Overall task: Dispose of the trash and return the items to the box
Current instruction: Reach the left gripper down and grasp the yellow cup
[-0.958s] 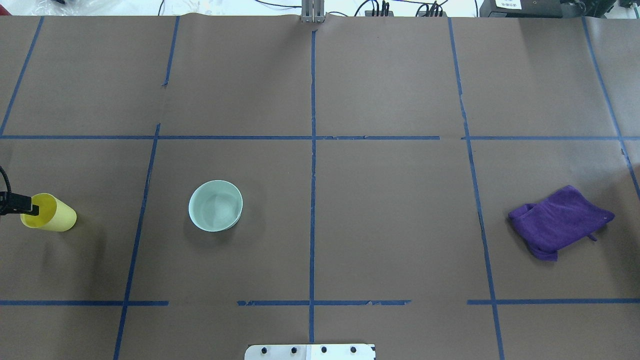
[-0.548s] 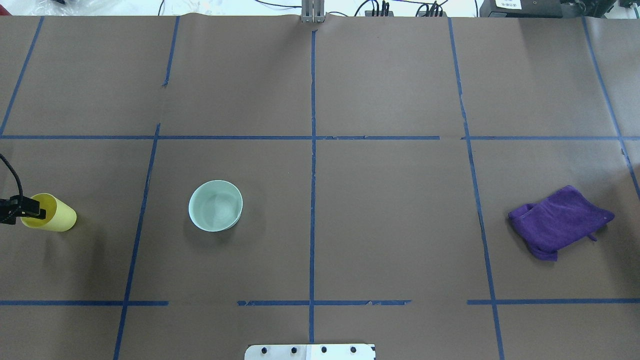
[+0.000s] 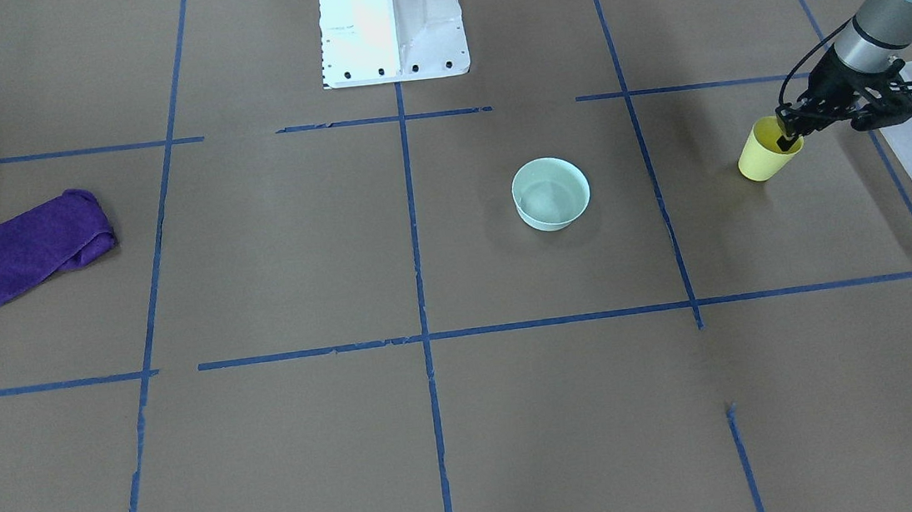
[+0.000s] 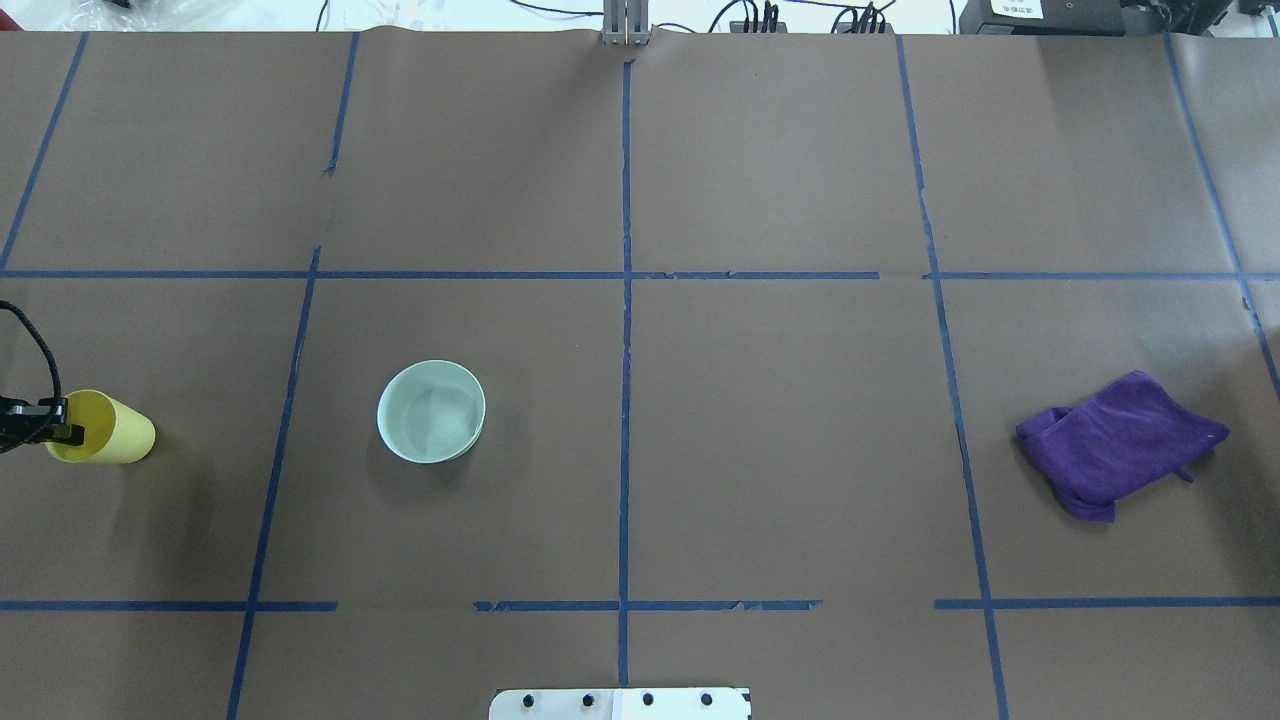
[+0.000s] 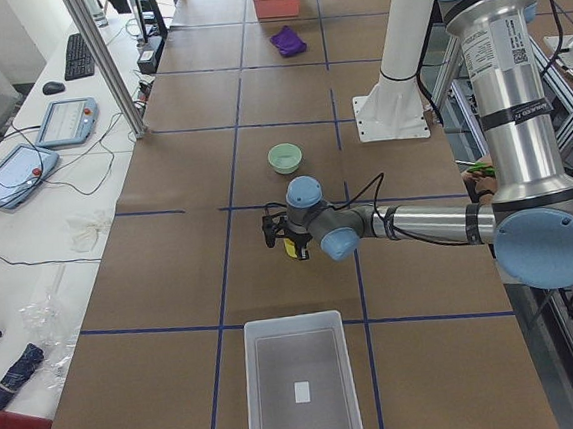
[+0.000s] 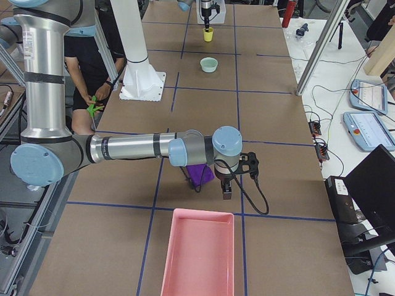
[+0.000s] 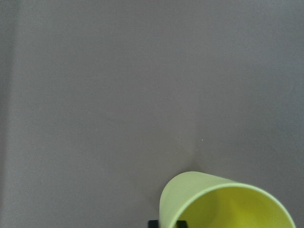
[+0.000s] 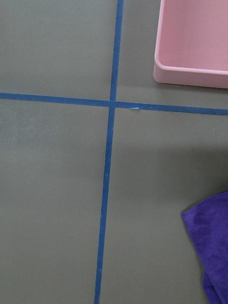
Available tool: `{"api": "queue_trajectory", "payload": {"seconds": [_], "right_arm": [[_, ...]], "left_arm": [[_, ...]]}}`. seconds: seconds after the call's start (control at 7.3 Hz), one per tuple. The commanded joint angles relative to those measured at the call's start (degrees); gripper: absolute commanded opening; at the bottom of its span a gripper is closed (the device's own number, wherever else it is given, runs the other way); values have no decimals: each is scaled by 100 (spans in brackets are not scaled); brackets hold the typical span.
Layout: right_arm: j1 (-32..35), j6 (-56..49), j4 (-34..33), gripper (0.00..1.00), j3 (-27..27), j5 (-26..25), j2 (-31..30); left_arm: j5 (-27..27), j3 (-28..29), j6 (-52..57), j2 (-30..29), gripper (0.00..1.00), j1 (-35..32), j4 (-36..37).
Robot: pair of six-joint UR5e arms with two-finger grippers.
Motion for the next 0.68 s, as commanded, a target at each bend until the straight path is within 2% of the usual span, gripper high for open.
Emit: {"api": "queue_trajectory", "payload": {"seconds": [0.0, 0.14, 0.27, 0.41, 0.55], "right_arm": [[-247, 334, 7, 100, 250, -6, 4], [-562, 780, 15, 100, 382, -32, 4], [-818, 1202, 329, 100, 418, -50, -22], [-1177, 2120, 1071, 100, 419, -189, -144], [-1703, 3191, 2280, 100, 419, -548, -485]], "left_arm": [[-94, -361, 66, 94, 0, -182, 77], [-303, -494, 84, 50, 0, -418, 164], [-540, -565, 84, 50, 0, -612, 174], [-542, -809, 93, 41, 0, -744, 566], [-542, -1212, 528, -11, 0, -798, 1335]]}}
